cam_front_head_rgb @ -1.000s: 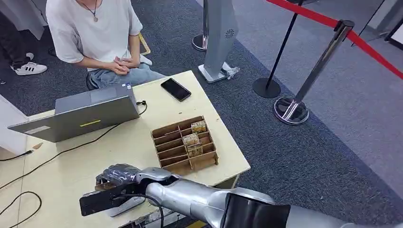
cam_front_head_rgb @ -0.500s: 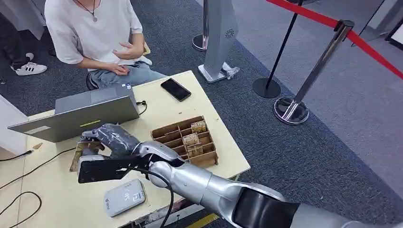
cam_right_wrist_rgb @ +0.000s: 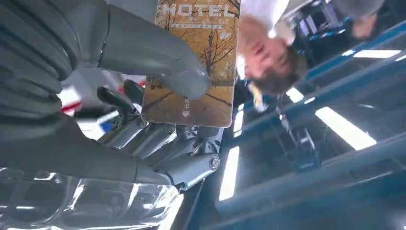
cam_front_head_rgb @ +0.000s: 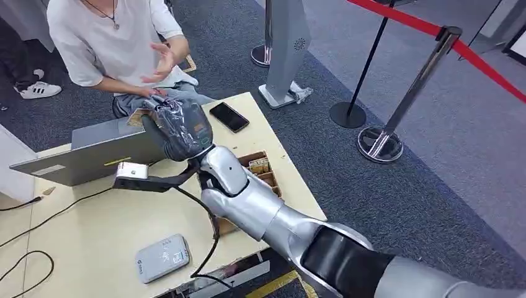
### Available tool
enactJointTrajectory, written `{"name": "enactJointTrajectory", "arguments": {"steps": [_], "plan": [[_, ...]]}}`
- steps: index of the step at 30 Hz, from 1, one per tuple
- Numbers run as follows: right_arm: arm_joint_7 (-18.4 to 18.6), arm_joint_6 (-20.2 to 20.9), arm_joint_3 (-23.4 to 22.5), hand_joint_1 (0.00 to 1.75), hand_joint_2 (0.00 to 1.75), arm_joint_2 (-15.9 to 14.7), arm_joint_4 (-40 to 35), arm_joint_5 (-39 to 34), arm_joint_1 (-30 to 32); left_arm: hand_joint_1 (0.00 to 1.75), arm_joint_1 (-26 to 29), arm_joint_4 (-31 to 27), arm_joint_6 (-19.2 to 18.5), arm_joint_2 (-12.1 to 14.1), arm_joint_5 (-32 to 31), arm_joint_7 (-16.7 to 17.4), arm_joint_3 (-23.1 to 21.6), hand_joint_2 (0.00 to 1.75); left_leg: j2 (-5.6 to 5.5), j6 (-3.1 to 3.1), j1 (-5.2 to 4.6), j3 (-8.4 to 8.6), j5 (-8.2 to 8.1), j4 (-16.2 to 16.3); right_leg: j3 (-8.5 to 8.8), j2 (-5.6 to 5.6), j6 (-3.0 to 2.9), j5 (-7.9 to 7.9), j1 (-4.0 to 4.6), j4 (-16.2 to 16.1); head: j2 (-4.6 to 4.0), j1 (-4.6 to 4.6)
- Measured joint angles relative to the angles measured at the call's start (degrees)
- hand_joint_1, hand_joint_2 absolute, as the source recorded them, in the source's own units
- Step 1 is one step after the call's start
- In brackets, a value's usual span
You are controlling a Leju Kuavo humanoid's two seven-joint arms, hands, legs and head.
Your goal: Pass the card to the sensor for recognition and then transmit it.
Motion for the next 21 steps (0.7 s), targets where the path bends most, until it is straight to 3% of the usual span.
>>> {"name": "enactJointTrajectory", "arguments": {"steps": [8, 21], "plan": [[4.38, -1.6, -2.23, 1.75, 1.75, 1.72, 9.07, 9.28, -5.31, 0.0, 0.02, 0.0, 0.2, -0.02, 0.33, -0.15, -0.29, 0.0, 0.0, 0.0, 0.0, -0.01, 0.0, 0.0, 0.0, 0.0, 0.0, 0.0, 0.0, 0.0, 0.0, 0.0], [6.57, -0.92, -2.47, 1.75, 1.75, 5.44, 21.63, 12.3, -10.8, 0.0, 0.64, 0.0, 1.66, 0.0, 1.9, -1.7, -0.26, 0.0, -0.01, 0.0, 0.0, -0.01, 0.0, 0.0, 0.0, -0.01, 0.0, 0.0, 0.0, 0.0, 0.0, 0.0]]}}
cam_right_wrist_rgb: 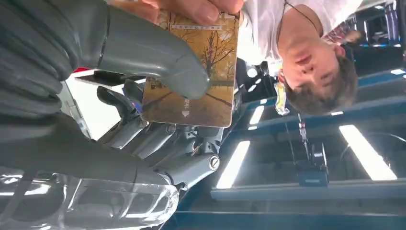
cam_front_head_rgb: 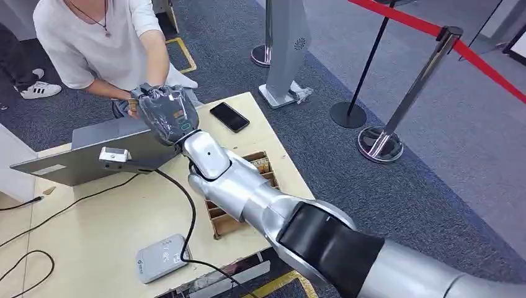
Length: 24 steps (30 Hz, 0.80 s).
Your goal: Pass the card to the sensor for recognition and then transmit it.
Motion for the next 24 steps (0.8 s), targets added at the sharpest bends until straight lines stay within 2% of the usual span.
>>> {"name": "enactJointTrajectory", "arguments": {"steps": [2, 3, 4, 12, 19, 24], "plan": [[0.02, 0.0, -0.02, 1.57, 1.75, 0.24, 0.98, 0.0, -0.33, 0.0, 0.12, 0.0, 0.09, 0.0, 0.0, -0.02, 0.0, 0.0, 0.0, 0.0, 0.0, 0.0, 0.0, 0.0, 0.0, 0.0, 0.0, 0.0, 0.0, 0.0, 0.0, 0.0], [0.02, 0.02, 0.0, 0.09, 1.75, 0.3, 1.37, 0.0, -0.4, 0.0, 0.16, 0.0, 0.09, 0.0, 0.0, -0.02, 0.0, 0.0, 0.0, 0.0, 0.0, 0.0, 0.0, 0.0, 0.0, 0.0, 0.0, 0.0, 0.0, 0.0, 0.0, 0.0], [0.04, 0.13, -0.02, 0.0, 1.75, 0.39, 1.66, 0.04, -0.46, 0.0, 0.2, 0.0, 0.11, 0.0, 0.04, -0.02, 0.0, 0.0, 0.0, 0.0, 0.0, -0.01, 0.0, 0.0, 0.0, 0.0, 0.0, 0.0, 0.0, 0.0, 0.0, 0.0], [-0.02, 0.72, -0.02, 0.0, 1.75, 1.22, 3.69, 0.57, -1.06, 0.0, 0.36, 0.0, 0.15, -0.02, 0.52, -0.18, 0.11, 0.0, 0.0, 0.0, 0.0, 0.0, 0.0, 0.0, 0.0, 0.01, 0.0, 0.0, 0.0, 0.0, 0.0, 0.0], [-3.36, 2.45, -0.11, 0.0, 1.75, 1.66, 3.13, -2.29, -0.75, 0.0, 0.69, 0.0, 0.96, -0.07, 1.2, -1.27, 0.46, 0.0, 0.0, 0.0, 0.0, 0.0, 0.0, 0.0, -0.01, 0.0, 0.0, 0.0, 0.0, 0.0, 0.0, -0.02], [-6.53, 5.09, -0.11, 0.0, 1.75, 1.64, -0.06, -4.76, 1.14, 0.0, 0.94, 0.0, 1.66, -0.13, 1.55, -1.36, 0.61, 0.0, 0.01, 0.0, 0.0, 0.0, 0.0, 0.0, -0.01, 0.01, 0.0, 0.0, 0.0, -0.01, 0.0, 0.0]]}}
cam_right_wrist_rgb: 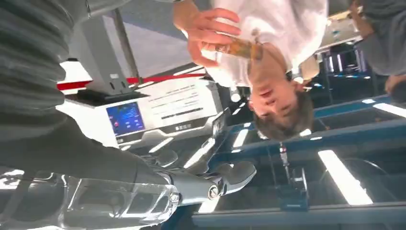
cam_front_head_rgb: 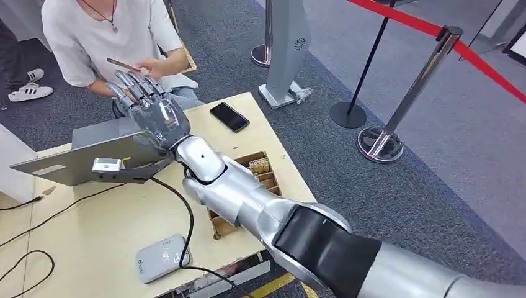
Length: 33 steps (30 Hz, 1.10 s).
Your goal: Pass the card to the sensor for recognition and then transmit it.
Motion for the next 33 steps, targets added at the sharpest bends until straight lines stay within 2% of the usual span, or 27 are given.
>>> {"name": "enactJointTrajectory", "arguments": {"steps": [6, 7, 13, 14, 22, 33], "plan": [[-4.4, 6.49, 0.09, 0.0, 1.75, -0.46, -6.31, -5.38, 3.65, 0.0, 0.59, 0.0, 0.04, 0.07, 1.92, -1.16, 1.0, 0.0, 0.01, 0.0, 0.0, 0.0, 0.0, 0.0, -0.01, 0.0, 0.0, 0.0, 0.0, 0.0, 0.0, 0.0], [-4.47, 6.98, 0.15, 0.0, 0.0, -0.68, -7.44, -5.93, 4.33, 0.0, 0.83, 0.0, 0.15, 0.09, 2.03, -1.42, 1.27, 0.0, 0.01, 0.0, 0.0, 0.0, 0.0, 0.0, -0.02, 0.0, 0.0, -0.01, 0.0, -0.01, 0.0, 0.0], [-4.2, 9.01, 0.42, 0.0, 0.0, -3.58, -15.73, -7.74, 9.56, 0.0, 1.48, 0.0, 0.48, 0.07, 2.32, -1.81, 1.77, 0.0, -0.01, 0.0, -0.01, -0.01, -0.01, 0.0, -0.02, -0.01, 0.01, -0.01, 0.0, -0.03, 0.0, 0.0], [-4.03, 9.03, 0.46, 0.0, 1.75, -4.31, -17.08, -7.74, 10.53, 0.0, 1.48, 0.0, 0.46, 0.07, 2.1, -1.81, 1.77, 0.0, -0.01, 0.0, -0.01, 0.0, -0.01, 0.0, -0.02, -0.01, 0.01, -0.01, 0.0, -0.04, 0.0, 0.0], [-3.92, 7.2, 0.46, 0.0, 1.75, -11.45, -25.46, -7.87, 18.78, 0.0, 1.35, 0.0, 0.11, 0.07, 1.42, -1.55, 1.77, 0.0, -0.03, 0.01, -0.02, -0.01, -0.03, 0.01, 0.0, -0.02, 0.01, -0.01, -0.01, -0.06, 0.0, 0.0], [-4.47, 5.03, 0.46, 0.0, 1.75, -15.3, -26.71, -8.94, 23.93, 0.0, 1.37, 0.0, 0.26, 0.07, 1.42, -2.36, 1.77, 0.0, -0.02, 0.03, 0.0, 0.0, -0.05, 0.0, -0.01, -0.01, 0.01, -0.01, 0.0, -0.05, 0.0, 0.0]]}}
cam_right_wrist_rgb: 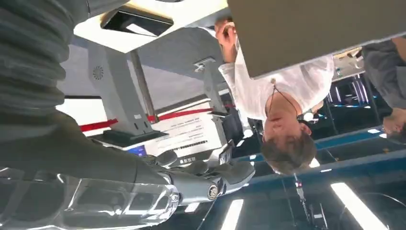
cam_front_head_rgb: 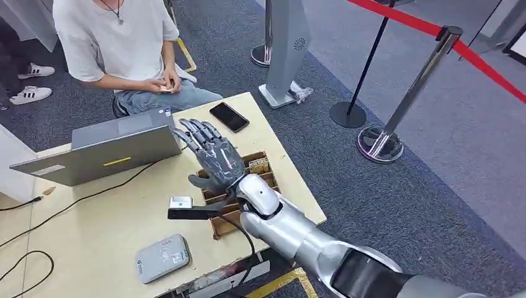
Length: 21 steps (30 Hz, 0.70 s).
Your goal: Pass the card to the sensor for recognition and then transmit it.
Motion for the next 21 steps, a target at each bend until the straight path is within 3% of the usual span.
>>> {"name": "enactJointTrajectory", "arguments": {"steps": [12, 21], "plan": [[-1.33, -1.0, 0.74, 0.0, 1.75, -1.38, -0.48, -1.05, 1.84, 0.0, -0.25, 0.0, -0.11, 0.02, -0.26, 0.04, 0.0, 0.0, 0.0, 0.0, -0.01, 0.0, 0.0, 0.0, 0.0, 0.0, 0.0, 0.0, 0.0, -0.01, 0.0, 0.0], [-0.33, -1.95, 1.2, 0.0, 1.75, -2.58, 2.34, -2.05, 2.02, 0.0, -0.3, 0.0, -0.31, 0.26, -0.9, -0.2, 0.0, 0.0, 0.0, 0.0, -0.01, 0.0, 0.0, 0.0, 0.0, 0.0, 0.0, 0.0, 0.0, 0.0, 0.0, -0.02]]}}
